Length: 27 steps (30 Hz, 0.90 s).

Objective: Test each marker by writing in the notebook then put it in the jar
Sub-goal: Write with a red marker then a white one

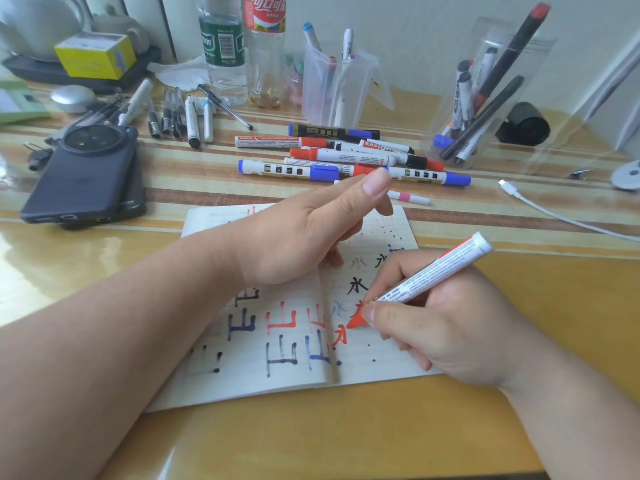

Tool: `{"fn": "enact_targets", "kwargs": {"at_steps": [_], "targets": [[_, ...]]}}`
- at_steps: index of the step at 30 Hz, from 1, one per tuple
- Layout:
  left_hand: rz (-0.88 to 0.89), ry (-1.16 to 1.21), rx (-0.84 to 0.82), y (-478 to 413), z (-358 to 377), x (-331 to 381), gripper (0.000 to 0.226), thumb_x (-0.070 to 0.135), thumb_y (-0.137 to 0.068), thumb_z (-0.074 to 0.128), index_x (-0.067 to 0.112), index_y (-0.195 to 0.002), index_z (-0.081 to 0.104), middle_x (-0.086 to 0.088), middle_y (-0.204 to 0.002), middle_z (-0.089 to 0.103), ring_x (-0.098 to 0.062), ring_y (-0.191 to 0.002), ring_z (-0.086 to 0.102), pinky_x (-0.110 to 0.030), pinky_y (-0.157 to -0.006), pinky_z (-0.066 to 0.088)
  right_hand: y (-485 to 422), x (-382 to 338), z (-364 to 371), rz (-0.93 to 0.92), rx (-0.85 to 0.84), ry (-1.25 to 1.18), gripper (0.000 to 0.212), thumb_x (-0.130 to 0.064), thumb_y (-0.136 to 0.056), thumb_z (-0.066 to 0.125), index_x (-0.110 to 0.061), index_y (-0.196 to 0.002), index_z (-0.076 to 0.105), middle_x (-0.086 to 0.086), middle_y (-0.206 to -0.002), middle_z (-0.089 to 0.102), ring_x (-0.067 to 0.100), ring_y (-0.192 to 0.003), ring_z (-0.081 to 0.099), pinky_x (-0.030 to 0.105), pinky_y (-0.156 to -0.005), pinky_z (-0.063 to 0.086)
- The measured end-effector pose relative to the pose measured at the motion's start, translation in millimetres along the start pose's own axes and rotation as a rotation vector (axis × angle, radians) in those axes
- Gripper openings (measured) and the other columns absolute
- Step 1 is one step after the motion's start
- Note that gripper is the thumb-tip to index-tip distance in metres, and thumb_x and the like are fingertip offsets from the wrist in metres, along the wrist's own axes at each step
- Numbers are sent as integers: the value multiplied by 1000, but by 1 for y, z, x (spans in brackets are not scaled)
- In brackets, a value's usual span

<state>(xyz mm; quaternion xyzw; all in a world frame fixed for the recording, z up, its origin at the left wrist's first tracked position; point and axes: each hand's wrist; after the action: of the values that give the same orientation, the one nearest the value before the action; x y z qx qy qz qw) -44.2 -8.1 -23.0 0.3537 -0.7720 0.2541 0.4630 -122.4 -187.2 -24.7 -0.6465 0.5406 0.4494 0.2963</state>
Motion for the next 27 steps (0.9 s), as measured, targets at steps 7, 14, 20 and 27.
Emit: {"fn": "enact_targets", "kwargs": {"at_steps": [7,14,20,27], "targets": [[20,-25,-7,0,-1,0,65,77,-85,22,34,-112,63,29,-75,55,-2,-73,53,-37,-77,57,1,-2,-1,-26,-39,74,12,-25,-69,71,-13,-69,67,12,-58,59,9,-42,47,21,-42,36],[23,-113,-70,-2,-1,-5,27,29,-95,43,34,-121,50,12,-80,52,-9,-74,47,-26,-75,42,0,2,0,-82,17,168,15,-19,-63,65,-9,-62,55,7,-53,49,11,-51,43,26,-45,35],[65,-326,-84,-2,0,-4,53,-7,-89,43,29,-128,42,15,-96,63,-2,-85,58,-17,-76,45,-9,13,-16,-75,186,-215,10,-12,-60,64,-7,-60,56,8,-46,37,16,-42,29,20,-43,24],[99,-288,-106,-2,3,-5,58,-5,-92,53,31,-135,39,16,-101,71,-4,-97,66,-22,-87,52,-17,16,-22,-141,296,-614,10,-1,-73,58,-7,-67,62,12,-51,34,19,-45,26,15,-42,23]]}}
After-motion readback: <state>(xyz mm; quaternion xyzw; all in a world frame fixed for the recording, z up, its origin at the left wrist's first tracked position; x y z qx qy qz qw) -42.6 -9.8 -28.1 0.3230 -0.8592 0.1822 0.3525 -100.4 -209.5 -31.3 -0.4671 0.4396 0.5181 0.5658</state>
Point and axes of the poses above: each hand's wrist, its own y-axis away from the middle knuckle, its own z-axis out of the palm, x = y × z
